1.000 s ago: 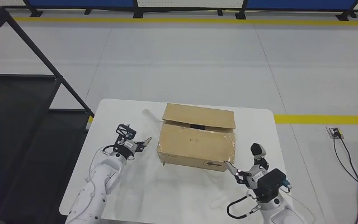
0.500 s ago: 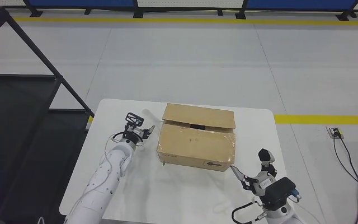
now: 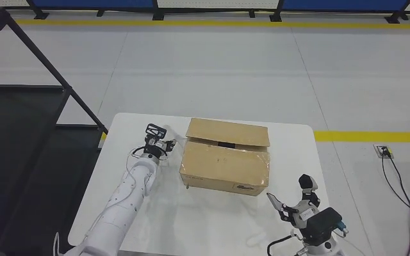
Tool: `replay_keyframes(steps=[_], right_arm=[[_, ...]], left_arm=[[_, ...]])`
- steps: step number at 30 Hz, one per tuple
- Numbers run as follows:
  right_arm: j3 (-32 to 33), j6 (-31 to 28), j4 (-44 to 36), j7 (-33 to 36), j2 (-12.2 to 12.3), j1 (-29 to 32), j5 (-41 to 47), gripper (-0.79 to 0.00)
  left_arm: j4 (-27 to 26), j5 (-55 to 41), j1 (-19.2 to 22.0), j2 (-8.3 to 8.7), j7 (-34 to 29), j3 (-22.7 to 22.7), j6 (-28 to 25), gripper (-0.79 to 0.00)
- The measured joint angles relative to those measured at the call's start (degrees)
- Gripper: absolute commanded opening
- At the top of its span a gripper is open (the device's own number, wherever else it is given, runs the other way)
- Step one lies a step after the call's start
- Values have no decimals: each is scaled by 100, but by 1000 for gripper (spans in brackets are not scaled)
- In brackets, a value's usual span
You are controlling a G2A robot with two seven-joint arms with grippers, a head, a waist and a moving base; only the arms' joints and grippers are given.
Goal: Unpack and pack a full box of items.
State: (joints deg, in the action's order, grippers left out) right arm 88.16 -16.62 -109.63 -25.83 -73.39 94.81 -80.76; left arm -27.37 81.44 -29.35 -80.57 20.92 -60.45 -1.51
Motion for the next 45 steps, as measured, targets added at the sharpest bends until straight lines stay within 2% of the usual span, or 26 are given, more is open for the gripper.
replay_keyframes(steps=[9, 21, 33, 45], right_arm=[[-16, -39, 0, 106, 17, -45, 3, 0], [-68, -125, 44, 228, 37, -236, 18, 0], [-91, -153, 86, 221, 57, -306, 28, 0], [-107, -172, 94, 248, 78, -394, 14, 0]], left_arm=[[295, -237, 121, -29, 560, -119, 8, 0], [197, -333, -102, 110, 925, -393, 142, 0], [-558, -464, -671, 298, 978, -781, 278, 0], [-1870, -475, -1643, 525, 466, -1271, 284, 0]])
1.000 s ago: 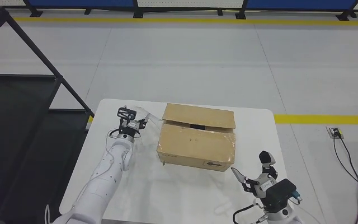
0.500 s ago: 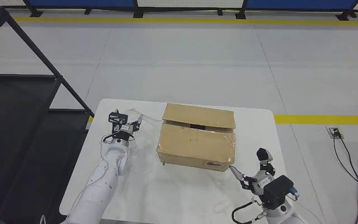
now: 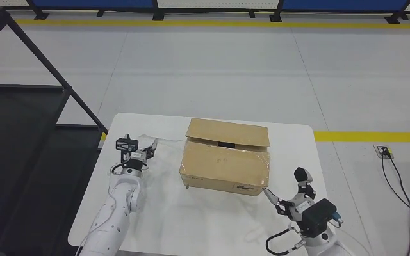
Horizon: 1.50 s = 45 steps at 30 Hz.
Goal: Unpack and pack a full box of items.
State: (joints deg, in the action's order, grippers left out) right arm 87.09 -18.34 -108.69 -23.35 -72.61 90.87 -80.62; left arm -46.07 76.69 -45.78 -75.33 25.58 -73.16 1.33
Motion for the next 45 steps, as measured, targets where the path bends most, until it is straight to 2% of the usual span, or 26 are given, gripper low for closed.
replay_keyframes(steps=[7, 11, 18, 30, 45], right_arm=[[-21, -28, 54, -19, 11, -68, 9, 0], [-37, -45, 75, -22, 17, -98, 6, 0], [-46, -49, 110, -61, 27, -109, 16, 0], [-35, -38, 134, -123, 46, -77, 37, 0], [-43, -74, 101, -72, 72, -99, -2, 0]], left_arm=[[-660, 108, -550, 74, -458, -173, 139, 0], [-765, 196, -641, 88, -674, -184, 92, 0], [-650, 345, -605, 67, -813, -84, 48, 0], [-340, 219, -462, 40, -928, -198, 330, 0], [91, -619, -53, -114, -1372, -390, 1210, 0]])
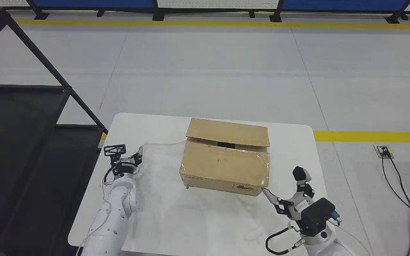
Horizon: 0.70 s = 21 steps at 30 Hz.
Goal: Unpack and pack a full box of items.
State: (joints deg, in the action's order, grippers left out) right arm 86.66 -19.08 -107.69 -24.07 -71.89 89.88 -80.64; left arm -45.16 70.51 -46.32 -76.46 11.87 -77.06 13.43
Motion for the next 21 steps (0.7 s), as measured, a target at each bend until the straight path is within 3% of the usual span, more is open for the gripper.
replay_keyframes(steps=[12, 15, 21], right_arm=[[-7, -72, 27, 92, 22, -107, 18, 0], [-29, -90, 70, 111, 24, -164, 37, 0], [-68, -105, 138, 134, 30, -243, 54, 0]], left_arm=[[169, -369, 117, -124, -68, -61, 832, 0], [51, -364, 5, -124, -6, -45, 603, 0], [-519, 6, -413, 32, 129, -135, -833, 0]])
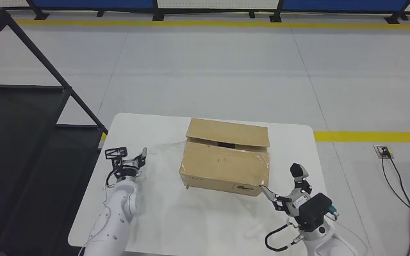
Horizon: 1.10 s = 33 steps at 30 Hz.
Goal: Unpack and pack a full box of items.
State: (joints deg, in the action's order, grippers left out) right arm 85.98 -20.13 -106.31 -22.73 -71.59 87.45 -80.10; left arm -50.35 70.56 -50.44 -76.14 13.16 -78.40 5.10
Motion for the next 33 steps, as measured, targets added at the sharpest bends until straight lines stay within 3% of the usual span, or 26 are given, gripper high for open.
replay_keyframes(steps=[5, 11, 27, 33], right_arm=[[-11, -3, 16, 12, 6, -21, 11, 0], [5, 61, -26, -29, 14, 55, 4, 0], [50, 266, -96, -23, 24, 211, 60, 0], [21, 303, -86, 15, 25, 164, 63, 0]], left_arm=[[-176, 736, 49, 171, -412, -14, -1196, 0], [100, 1257, 496, 204, -742, 217, -1888, 0], [1652, 1505, 1740, -132, -596, 1115, -1825, 0], [2046, 1345, 1976, -272, -369, 1224, -1230, 0]])
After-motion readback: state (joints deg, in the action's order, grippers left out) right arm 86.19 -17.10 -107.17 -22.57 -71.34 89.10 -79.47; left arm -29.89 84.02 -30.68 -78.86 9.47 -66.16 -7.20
